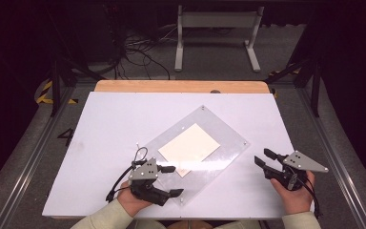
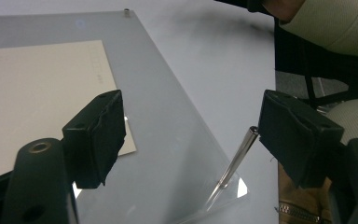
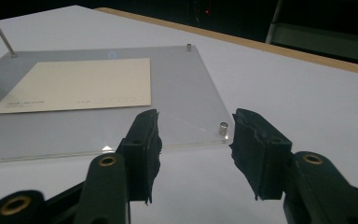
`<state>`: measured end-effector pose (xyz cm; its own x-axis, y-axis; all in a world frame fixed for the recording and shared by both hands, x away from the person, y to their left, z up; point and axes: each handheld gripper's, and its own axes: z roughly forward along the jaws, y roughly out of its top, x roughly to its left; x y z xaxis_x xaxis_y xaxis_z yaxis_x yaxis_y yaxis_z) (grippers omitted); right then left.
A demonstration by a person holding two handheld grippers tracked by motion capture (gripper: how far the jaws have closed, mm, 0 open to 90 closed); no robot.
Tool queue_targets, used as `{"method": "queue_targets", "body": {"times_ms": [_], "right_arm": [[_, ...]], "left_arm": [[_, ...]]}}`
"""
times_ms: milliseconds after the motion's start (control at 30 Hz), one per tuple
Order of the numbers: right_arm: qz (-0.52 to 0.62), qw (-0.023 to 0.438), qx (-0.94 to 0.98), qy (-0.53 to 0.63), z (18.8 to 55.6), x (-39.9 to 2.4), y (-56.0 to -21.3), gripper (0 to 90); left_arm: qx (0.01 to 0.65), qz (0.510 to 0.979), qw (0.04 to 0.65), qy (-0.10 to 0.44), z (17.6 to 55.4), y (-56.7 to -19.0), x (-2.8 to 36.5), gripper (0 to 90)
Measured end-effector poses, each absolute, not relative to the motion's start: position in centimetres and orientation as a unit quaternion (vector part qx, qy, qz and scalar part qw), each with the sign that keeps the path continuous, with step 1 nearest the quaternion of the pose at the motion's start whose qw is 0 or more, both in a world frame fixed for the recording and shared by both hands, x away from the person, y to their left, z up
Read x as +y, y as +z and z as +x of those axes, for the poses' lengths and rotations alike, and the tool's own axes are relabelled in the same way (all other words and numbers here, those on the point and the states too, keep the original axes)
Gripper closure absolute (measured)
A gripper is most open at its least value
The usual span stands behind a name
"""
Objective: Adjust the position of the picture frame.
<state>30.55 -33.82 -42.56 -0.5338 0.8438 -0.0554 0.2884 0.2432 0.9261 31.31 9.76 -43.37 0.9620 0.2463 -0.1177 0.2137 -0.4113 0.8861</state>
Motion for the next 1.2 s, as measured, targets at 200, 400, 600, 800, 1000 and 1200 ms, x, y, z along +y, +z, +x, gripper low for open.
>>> {"method": "queue_targets", "body": {"times_ms": [200,400,600,800,1000,1200], "right_arm": [[0.386,0.287,0.734,0.478,30.6,-33.7,-42.7,49.8],[0.388,0.286,0.734,0.478,30.6,-33.8,-42.7,49.8],[0.387,0.285,0.735,0.478,30.7,-33.8,-42.8,49.8],[0.387,0.285,0.736,0.477,30.7,-33.7,-42.8,49.7],[0.383,0.284,0.737,0.478,30.9,-33.6,-42.8,49.6],[0.377,0.280,0.739,0.483,31.6,-33.1,-42.7,49.4]], "left_arm": [[0.121,0.857,0.501,-0.002,31.0,-44.2,8.6,28.1],[0.125,0.873,0.471,-0.014,31.2,-45.0,8.0,40.4],[0.099,0.879,0.466,-0.026,30.6,-44.9,7.6,72.0],[0.080,0.886,0.458,-0.007,29.8,-44.5,7.5,84.0],[0.101,0.879,0.465,0.000,29.8,-43.7,8.5,84.8],[0.151,0.864,0.480,0.014,30.1,-42.7,11.5,84.8]]}}
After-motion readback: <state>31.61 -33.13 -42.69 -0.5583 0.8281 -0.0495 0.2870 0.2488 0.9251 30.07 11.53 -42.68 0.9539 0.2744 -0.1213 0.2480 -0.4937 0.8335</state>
